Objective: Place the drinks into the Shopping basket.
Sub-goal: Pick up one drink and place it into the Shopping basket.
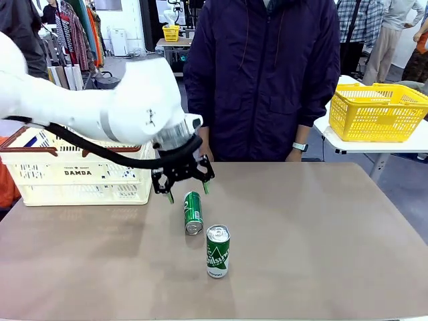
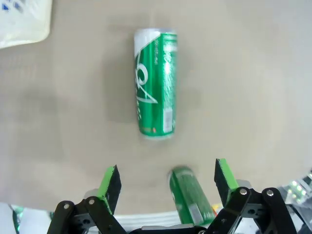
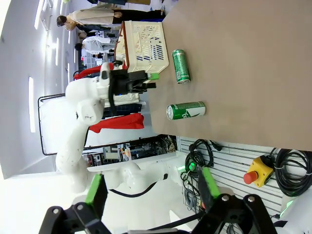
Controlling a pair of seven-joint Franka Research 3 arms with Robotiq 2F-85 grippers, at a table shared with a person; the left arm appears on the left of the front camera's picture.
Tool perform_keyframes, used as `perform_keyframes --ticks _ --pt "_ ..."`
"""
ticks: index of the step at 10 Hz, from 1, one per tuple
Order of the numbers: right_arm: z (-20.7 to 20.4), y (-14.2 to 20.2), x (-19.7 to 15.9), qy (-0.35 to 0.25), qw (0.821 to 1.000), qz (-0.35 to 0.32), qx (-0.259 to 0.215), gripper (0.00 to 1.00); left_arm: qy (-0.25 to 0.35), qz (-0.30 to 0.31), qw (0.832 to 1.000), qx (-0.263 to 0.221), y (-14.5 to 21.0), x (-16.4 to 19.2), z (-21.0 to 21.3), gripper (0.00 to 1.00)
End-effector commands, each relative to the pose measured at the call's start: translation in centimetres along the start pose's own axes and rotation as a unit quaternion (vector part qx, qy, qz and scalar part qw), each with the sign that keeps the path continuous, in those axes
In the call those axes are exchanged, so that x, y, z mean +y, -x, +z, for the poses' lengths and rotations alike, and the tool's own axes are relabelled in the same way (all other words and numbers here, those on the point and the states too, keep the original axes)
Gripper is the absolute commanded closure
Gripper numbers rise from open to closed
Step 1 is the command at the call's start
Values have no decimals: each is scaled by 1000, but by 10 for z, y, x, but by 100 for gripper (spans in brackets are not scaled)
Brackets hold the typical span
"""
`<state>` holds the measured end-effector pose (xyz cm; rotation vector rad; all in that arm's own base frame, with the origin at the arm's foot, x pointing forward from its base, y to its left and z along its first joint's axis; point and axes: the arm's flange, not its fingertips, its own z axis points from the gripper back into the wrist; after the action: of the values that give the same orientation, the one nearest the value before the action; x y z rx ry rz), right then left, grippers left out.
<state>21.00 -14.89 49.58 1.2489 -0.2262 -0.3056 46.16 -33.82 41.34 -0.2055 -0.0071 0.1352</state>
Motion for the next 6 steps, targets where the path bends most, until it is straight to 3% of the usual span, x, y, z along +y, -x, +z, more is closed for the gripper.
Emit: perform_keyframes --ticks 1,2,4,6 --pt "2 0 3 -10 1000 6 -1 0 2 11 1000 -8 -18 -12 -24 0" --pt "2 0 3 -10 1000 6 -1 0 25 -1 1000 -1 -24 -14 -43 0" --pt "2 0 3 -10 1000 6 -1 0 4 39 999 -23 -38 -13 -80 0" --pt "2 0 3 -10 1000 6 -1 0 -23 51 998 1 -45 -14 -101 0"
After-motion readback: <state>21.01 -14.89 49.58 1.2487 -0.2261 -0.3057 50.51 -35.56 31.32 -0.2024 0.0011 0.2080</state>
